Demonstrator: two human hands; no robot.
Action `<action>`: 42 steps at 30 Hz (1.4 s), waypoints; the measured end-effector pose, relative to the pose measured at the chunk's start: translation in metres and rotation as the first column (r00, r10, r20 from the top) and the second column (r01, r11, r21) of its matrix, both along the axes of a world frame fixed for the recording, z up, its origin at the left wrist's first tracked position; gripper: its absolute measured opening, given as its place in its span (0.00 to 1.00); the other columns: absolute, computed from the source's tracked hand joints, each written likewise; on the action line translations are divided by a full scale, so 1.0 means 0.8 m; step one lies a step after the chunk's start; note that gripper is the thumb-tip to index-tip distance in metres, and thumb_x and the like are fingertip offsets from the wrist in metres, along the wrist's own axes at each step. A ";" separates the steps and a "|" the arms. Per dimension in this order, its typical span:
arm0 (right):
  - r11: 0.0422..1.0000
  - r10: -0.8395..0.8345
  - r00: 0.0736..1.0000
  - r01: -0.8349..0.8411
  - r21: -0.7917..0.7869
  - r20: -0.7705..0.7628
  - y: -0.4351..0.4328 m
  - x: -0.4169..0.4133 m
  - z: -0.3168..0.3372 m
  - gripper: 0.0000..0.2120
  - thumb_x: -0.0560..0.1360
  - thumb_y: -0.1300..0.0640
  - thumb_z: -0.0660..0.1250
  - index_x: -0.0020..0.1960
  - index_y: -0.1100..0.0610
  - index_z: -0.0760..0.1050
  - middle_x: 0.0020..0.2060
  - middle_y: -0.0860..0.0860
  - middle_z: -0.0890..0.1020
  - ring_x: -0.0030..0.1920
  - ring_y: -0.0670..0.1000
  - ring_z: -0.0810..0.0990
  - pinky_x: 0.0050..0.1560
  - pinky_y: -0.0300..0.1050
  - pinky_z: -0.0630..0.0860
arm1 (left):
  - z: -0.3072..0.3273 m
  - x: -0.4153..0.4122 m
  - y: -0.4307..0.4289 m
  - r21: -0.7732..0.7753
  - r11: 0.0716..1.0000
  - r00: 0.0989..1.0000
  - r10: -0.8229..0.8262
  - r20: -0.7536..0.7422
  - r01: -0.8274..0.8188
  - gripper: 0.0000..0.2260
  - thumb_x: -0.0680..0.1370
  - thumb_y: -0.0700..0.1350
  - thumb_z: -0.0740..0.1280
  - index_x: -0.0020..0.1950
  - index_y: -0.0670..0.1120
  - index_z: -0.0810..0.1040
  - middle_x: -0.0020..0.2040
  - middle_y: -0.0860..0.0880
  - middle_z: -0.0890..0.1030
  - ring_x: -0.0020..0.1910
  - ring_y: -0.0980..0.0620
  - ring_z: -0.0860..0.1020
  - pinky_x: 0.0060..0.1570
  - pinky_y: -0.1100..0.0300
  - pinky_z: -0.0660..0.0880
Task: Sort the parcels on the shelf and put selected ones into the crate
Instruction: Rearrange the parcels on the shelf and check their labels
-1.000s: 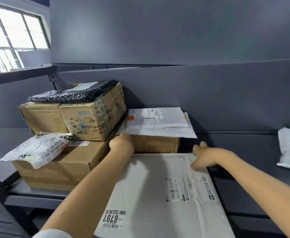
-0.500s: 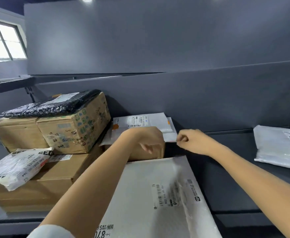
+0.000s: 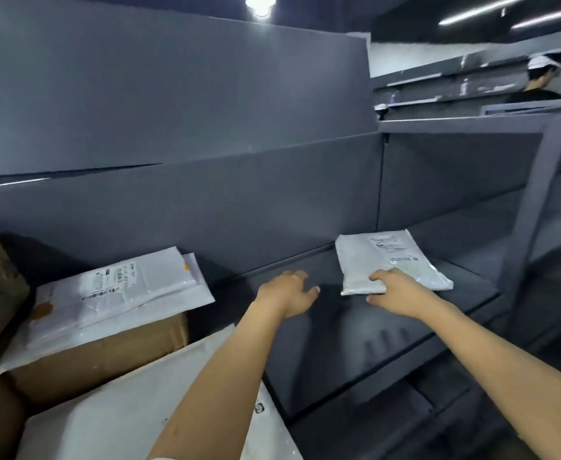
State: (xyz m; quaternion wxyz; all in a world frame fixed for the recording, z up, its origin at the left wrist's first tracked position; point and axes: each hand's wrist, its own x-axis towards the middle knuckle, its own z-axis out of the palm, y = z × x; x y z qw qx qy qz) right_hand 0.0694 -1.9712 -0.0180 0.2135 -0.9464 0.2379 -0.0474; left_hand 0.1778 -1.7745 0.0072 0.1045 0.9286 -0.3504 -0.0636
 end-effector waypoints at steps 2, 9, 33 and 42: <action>0.996 -0.065 0.998 0.065 0.065 -0.004 -0.019 -0.017 -0.008 0.26 0.74 0.49 0.68 0.70 0.53 0.68 0.67 0.54 0.68 0.60 0.55 0.74 0.60 0.47 0.72 | -0.005 -0.006 -0.023 0.023 0.999 0.999 -0.038 -0.008 0.038 0.25 0.81 0.58 0.55 0.75 0.48 0.61 0.75 0.46 0.64 0.72 0.44 0.65 0.66 0.50 0.65; 0.187 -0.582 0.812 0.093 0.978 0.034 -0.034 -0.022 -0.023 0.22 0.77 0.59 0.65 0.70 0.54 0.66 0.71 0.60 0.64 0.65 0.63 0.73 0.62 0.51 0.71 | -0.019 -0.019 -0.073 0.026 0.990 0.990 -0.136 -0.045 0.137 0.19 0.80 0.55 0.57 0.68 0.48 0.68 0.67 0.45 0.69 0.65 0.43 0.71 0.60 0.51 0.69; -0.043 -0.725 0.658 -0.337 0.940 0.203 -0.017 0.038 -0.028 0.17 0.75 0.60 0.67 0.63 0.60 0.73 0.52 0.56 0.82 0.49 0.55 0.81 0.48 0.50 0.78 | -0.005 0.026 -0.030 -0.332 0.891 0.782 0.041 -0.621 -0.311 0.33 0.78 0.64 0.57 0.76 0.47 0.58 0.66 0.54 0.69 0.58 0.48 0.77 0.60 0.54 0.70; 0.103 -0.558 0.681 -0.510 0.854 0.474 0.040 0.050 -0.007 0.09 0.75 0.64 0.65 0.42 0.54 0.68 0.52 0.54 0.80 0.48 0.54 0.81 0.49 0.50 0.76 | 0.023 0.038 -0.026 -0.757 0.341 0.642 -0.400 -0.654 -0.558 0.18 0.77 0.49 0.67 0.66 0.49 0.72 0.57 0.46 0.83 0.54 0.45 0.82 0.48 0.47 0.80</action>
